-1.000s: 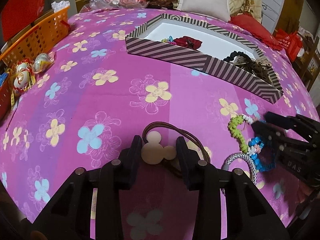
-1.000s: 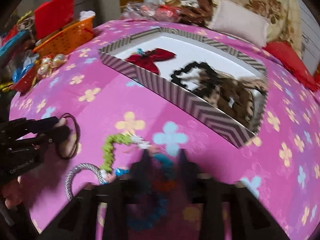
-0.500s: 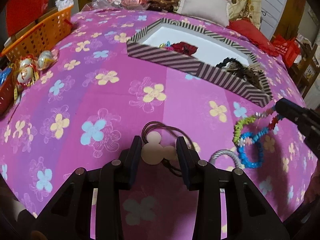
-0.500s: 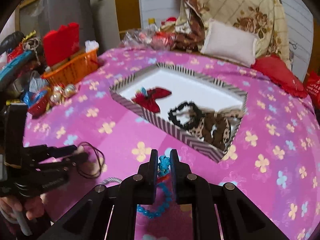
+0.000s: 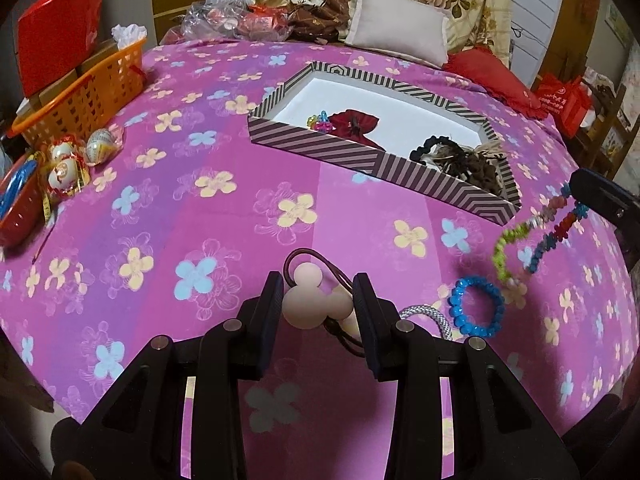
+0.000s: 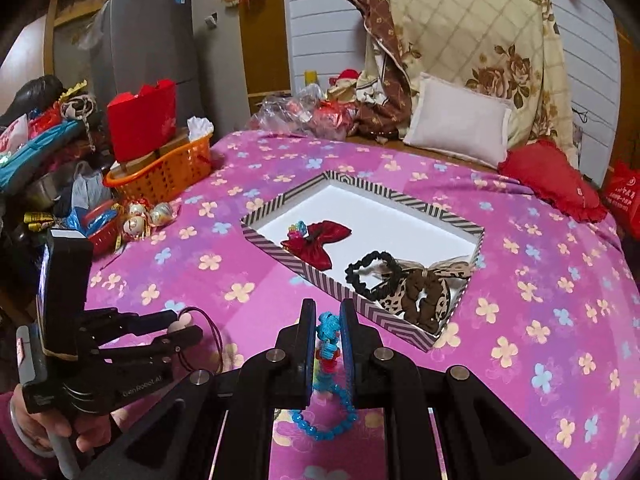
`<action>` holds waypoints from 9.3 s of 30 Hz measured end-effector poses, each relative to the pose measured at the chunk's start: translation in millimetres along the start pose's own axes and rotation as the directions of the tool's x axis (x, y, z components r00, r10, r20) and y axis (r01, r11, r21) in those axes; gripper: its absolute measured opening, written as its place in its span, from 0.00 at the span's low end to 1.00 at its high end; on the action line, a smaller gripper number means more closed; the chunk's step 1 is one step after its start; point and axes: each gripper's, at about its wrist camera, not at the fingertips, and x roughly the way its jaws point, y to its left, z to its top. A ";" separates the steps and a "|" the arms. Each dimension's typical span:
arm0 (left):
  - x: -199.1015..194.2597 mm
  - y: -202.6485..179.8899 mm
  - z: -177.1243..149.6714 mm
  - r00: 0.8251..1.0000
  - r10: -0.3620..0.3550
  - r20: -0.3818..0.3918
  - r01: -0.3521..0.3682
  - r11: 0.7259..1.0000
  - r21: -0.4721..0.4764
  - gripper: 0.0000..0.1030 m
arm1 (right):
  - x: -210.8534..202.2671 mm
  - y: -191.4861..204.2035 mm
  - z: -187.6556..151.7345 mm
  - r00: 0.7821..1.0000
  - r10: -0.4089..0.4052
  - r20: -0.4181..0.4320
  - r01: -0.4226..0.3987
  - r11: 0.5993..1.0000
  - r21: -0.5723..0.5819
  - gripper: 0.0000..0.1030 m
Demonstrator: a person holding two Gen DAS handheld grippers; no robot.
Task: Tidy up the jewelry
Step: 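Lift both held items and carry them toward the tray, then lower both items into the tray and open both tools to release, then withdraw both tools back over the silver bangle and blue bead bracelet, then grasp the silver rope bangle with the left tool while the right tool grasps the blue bead bracelet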
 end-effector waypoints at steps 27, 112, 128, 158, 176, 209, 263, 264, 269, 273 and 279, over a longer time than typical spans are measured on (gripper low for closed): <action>-5.0 -9.0 5.8 0.999 0.030 0.015 -0.030 0.999 0.026 0.34 | -2.8 0.3 0.8 1.000 0.000 -0.006 0.000 1.000 0.000 0.11; 145.4 -41.9 156.6 0.996 0.025 -0.086 -0.022 0.999 0.038 0.34 | 168.6 -81.8 67.0 0.992 0.020 -0.128 0.005 0.982 0.191 0.11; 149.7 -46.7 150.2 0.997 0.048 -0.058 -0.045 0.998 0.049 0.34 | 184.6 -98.7 35.3 0.973 0.031 -0.230 0.026 0.970 0.241 0.15; 59.7 -43.5 86.6 0.996 0.091 0.018 -0.092 0.994 0.059 0.67 | 79.9 -64.0 -7.1 0.987 -0.047 -0.155 0.079 0.974 0.210 0.43; 18.9 -41.1 26.8 0.996 0.091 0.009 -0.091 0.995 0.034 0.67 | 34.2 -31.7 -43.5 0.989 -0.056 -0.136 0.082 0.978 0.190 0.56; 0.5 -43.1 -23.2 0.994 0.107 -0.026 -0.106 0.994 0.031 0.67 | 12.2 -20.5 -79.3 0.982 -0.059 -0.180 0.094 0.976 0.194 0.64; 23.1 -28.5 -33.2 0.984 -0.067 -0.163 0.070 0.997 0.012 0.67 | 54.8 -37.4 -100.2 0.966 -0.018 -0.259 0.075 0.975 0.209 0.63; 24.9 -30.3 -33.8 0.983 -0.065 -0.170 0.069 0.997 0.017 0.67 | 55.3 -37.6 -100.0 0.966 -0.014 -0.258 0.070 0.975 0.209 0.63; 33.7 -42.1 -35.9 0.983 -0.009 -0.181 0.021 0.998 0.060 0.49 | 55.8 -36.9 -97.1 0.972 -0.006 -0.237 0.055 0.978 0.200 0.63; 35.6 -49.9 -37.4 0.984 0.011 -0.179 0.005 0.996 0.087 0.49 | 60.2 -35.4 -93.0 0.975 -0.008 -0.223 0.049 0.983 0.178 0.63; 36.6 -51.3 -35.9 0.984 0.022 -0.175 0.003 0.990 0.140 0.25 | 76.5 -29.1 -89.8 0.970 -0.057 -0.235 0.077 0.994 0.077 0.39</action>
